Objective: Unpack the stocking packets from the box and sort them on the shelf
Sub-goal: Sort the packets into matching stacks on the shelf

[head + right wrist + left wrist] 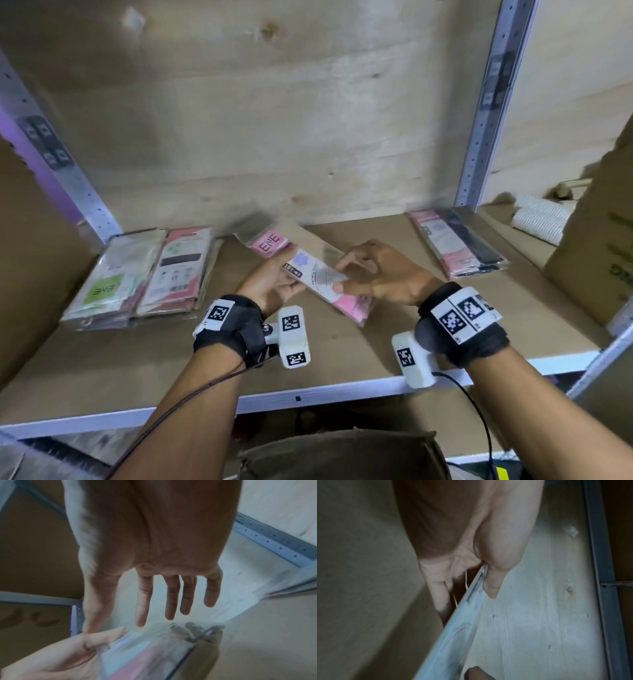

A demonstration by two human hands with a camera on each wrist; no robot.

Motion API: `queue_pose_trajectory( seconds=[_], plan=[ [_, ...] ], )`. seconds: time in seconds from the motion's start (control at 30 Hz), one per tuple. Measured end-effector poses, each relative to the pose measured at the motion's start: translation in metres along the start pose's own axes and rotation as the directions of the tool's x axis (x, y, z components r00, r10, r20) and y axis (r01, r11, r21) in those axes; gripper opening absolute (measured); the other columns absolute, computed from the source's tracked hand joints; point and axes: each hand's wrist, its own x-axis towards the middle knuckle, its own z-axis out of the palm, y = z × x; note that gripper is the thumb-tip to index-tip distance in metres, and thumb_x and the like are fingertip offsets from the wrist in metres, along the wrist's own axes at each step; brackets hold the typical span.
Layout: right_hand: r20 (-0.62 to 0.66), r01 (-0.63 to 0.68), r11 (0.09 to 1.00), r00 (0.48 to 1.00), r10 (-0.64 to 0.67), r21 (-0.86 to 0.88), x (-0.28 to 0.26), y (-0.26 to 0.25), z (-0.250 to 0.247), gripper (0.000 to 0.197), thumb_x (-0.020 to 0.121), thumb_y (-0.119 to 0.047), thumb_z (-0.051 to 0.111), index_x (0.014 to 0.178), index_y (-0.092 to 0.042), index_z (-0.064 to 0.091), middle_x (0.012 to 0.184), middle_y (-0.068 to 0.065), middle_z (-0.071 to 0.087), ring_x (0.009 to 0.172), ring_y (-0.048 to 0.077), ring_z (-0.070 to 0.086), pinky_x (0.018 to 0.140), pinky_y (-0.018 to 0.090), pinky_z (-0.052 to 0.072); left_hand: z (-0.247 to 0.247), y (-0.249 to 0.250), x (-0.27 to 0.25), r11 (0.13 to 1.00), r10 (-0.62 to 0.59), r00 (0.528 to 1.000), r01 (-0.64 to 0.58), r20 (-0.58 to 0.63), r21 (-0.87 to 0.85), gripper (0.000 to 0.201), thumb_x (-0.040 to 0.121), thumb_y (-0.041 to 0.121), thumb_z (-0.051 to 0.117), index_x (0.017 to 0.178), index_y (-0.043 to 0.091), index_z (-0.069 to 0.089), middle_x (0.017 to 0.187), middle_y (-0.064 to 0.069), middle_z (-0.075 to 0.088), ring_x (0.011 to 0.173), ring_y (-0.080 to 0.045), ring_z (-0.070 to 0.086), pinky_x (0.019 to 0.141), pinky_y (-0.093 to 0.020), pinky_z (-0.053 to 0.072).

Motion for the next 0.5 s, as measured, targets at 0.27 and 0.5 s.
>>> queue_pose_trajectory(
  seconds=[0.27, 0.5],
  plan=[
    [0.144, -0.196, 0.86, 0.979, 0.144, 0.471, 0.016, 0.039, -0.013, 0.037, 0.085, -0.021, 0.074, 0.117, -0.01, 0.06, 0.106, 0.018, 0.07, 0.094, 0.029, 0.069, 0.08, 0.045, 0.055, 0.011, -0.008, 0.012, 0.999, -0.04, 0.999, 0.04, 0.03, 0.016, 0.025, 0.097, 0.022, 0.06, 0.115, 0.005, 0.057, 0.122, -0.021, 0.067, 0.11, -0.028, 0.067, 0.074, -0.031, 0.059],
    [0.231, -0.228, 0.786, 0.966, 0.112, 0.575, 0.01, 0.051, -0.013, 0.037, 0.088, -0.002, 0.066, 0.124, -0.001, 0.059, 0.121, 0.028, 0.063, 0.107, 0.045, 0.06, 0.102, 0.066, 0.038, -0.01, 0.007, 0.026, 0.973, 0.196, 0.956, -0.162, -0.22, 0.163, 0.016, 0.089, 0.027, 0.071, 0.102, 0.017, 0.068, 0.085, 0.0, 0.072, 0.068, -0.008, 0.068, 0.058, -0.02, 0.054]
  ],
)
